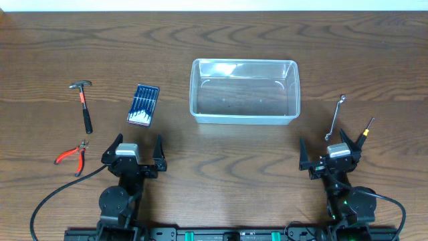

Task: Pack container

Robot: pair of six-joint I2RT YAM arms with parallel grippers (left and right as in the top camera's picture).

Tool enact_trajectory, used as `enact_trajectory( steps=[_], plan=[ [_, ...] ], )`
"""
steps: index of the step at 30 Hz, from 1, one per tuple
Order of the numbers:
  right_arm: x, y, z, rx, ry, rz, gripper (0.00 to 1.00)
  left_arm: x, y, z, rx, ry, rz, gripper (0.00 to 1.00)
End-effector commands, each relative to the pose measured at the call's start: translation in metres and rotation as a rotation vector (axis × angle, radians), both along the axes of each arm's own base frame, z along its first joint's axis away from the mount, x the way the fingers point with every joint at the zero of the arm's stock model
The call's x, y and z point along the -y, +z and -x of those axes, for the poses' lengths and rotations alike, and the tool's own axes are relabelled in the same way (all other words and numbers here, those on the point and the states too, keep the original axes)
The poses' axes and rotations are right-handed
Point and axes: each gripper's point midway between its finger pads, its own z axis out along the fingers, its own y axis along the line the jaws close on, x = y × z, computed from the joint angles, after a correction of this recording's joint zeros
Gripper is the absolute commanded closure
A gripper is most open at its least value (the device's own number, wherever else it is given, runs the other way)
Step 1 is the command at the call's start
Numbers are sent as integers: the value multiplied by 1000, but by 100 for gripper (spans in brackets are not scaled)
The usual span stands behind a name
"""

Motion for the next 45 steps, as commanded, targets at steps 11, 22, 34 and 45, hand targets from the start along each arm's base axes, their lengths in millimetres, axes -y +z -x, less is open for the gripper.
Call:
enact_trajectory(
  steps=[11,22,34,45],
  plan=[
    [2,0,0,-2,-8,-15,1,-1,-18,1,-53,6,-8,2],
    [2,0,0,-2,-8,-15,1,-1,-18,1,-53,6,-8,2],
    [0,0,0,-2,6,-19,1,-2,-18,1,-52,10,-17,1],
    [1,-6,-1,-98,-31,-354,1,0,37,-1,147,7,105,2]
  ],
)
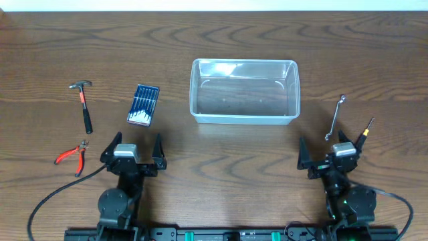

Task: Pack container

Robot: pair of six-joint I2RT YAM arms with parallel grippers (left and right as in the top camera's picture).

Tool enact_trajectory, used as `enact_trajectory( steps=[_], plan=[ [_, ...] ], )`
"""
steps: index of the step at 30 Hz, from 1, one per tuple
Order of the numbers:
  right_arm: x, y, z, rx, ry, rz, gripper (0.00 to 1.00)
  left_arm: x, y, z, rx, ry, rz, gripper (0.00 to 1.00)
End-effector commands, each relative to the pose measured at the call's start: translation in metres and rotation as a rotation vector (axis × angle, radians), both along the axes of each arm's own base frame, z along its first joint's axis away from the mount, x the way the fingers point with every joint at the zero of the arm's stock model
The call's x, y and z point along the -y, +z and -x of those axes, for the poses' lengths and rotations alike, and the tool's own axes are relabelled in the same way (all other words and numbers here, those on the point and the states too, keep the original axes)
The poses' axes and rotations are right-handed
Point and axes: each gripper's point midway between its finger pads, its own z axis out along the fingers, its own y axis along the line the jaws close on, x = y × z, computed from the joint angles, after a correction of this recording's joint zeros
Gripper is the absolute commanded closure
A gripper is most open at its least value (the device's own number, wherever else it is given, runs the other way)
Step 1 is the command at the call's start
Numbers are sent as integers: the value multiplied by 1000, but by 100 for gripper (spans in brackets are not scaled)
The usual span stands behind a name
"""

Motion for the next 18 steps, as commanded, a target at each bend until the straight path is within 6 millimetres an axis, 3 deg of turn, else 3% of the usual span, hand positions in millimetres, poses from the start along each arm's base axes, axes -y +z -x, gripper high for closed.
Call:
enact_trajectory(
  steps=[1,5,13,18],
  plan=[
    [2,-2,-1,-71,-24,-197,1,-1,28,2,84,3,103,2],
    [4,24,0,-124,-43,-213,1,-2,50,7,56,5,145,2],
    [29,72,-9,-406,-170,-199,1,-1,81,-4,-241,16,32,2],
    [36,73,-21,-711,-196,-255,1,3,99,-24,-449,23,-3,2]
  ],
)
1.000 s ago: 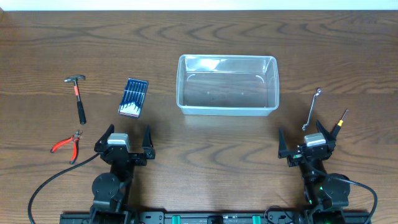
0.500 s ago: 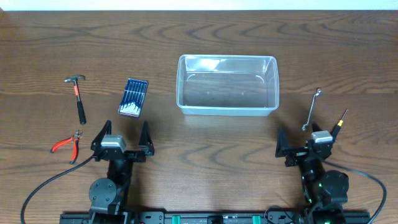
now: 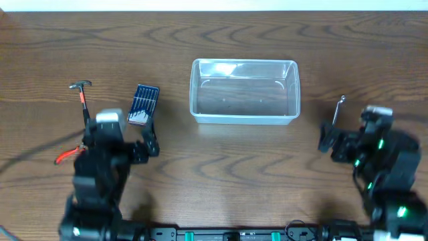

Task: Pack container
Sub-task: 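Move right gripper to the silver wrench and left toward screwdriver case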

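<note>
A clear plastic container [image 3: 244, 90] stands at the centre back of the table. To its left lie a blue screwdriver set [image 3: 142, 104], a hammer [image 3: 80, 87] and red pliers [image 3: 65, 157]; my left arm partly covers the last two. My left gripper [image 3: 119, 142] hangs open above the table just in front of the set, nothing between its fingers. To the container's right lies a wrench [image 3: 340, 107], its lower end hidden. My right gripper [image 3: 358, 142] is open over that spot, blurred, and hides what lies under it.
The wooden table [image 3: 221, 174] stretches across the whole view. A black cable [image 3: 27, 157] trails off the left arm towards the left edge. The arm bases sit along the front edge.
Both arms have risen from their low rest pose at the front edge and reached forward. The left gripper now covers the hammer handle and pliers, the right covers the screwdriver and the wrench's lower end.
At both earlier moments the two arms sat folded at the front edge with grippers open and all tools lay untouched. Now both grippers are further forward, over the tools on their own sides, still open. No tool has moved.
</note>
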Robot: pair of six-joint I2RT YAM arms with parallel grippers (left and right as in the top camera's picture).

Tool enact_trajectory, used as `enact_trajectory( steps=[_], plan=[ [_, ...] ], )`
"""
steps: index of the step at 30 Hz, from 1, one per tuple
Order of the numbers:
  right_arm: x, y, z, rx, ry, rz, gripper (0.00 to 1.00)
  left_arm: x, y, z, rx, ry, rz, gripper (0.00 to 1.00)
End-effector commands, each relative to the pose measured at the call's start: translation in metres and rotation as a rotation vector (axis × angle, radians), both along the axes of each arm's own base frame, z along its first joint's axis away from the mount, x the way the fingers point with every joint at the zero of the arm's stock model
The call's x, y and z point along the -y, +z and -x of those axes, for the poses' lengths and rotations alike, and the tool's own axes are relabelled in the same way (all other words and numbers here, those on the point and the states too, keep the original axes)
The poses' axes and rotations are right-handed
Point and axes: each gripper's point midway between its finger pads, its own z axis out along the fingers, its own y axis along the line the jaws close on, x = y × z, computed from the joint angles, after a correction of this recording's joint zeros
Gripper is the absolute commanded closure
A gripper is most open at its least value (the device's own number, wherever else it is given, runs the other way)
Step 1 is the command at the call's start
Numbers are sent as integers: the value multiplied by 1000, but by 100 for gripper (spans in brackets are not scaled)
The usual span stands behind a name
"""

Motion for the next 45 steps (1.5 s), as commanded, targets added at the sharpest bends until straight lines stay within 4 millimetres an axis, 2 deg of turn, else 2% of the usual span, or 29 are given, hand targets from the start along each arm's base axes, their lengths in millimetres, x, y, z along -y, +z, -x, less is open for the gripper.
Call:
enact_trajectory(
  steps=[1,5,11,13,16,19,26,30,39,45],
  plan=[
    [4,3,-12,-157,-13,-85,1,2,18,-15,-97,-6,-33,2],
    [15,-12,-13,-446,-60,-163,1,3,21,-22,-233,-13,-61,2],
    [20,-26,-46,-540,-53,-190,1,4,9,-24,-308,-14,-68,2],
    [33,-35,-50,-564,-111,-150,1,4,9,-24,-307,-14,-68,2],
    [72,-58,-42,-658,-437,-115,1,3,7,-26,-311,-7,-72,2],
    [82,-81,-48,-723,-469,-71,1,3,-2,-28,-350,-8,-78,2],
    [86,-133,-66,-831,-438,-51,1,4,-29,-37,-452,-3,-84,2],
    [87,-151,-74,-854,-392,-28,1,5,-39,-41,-487,-3,-89,2],
    [82,-183,-108,-806,-300,24,1,6,-43,-48,-492,-3,-89,1],
    [74,-203,-111,-838,-271,35,1,6,-43,-48,-492,-3,-90,2]
  ],
)
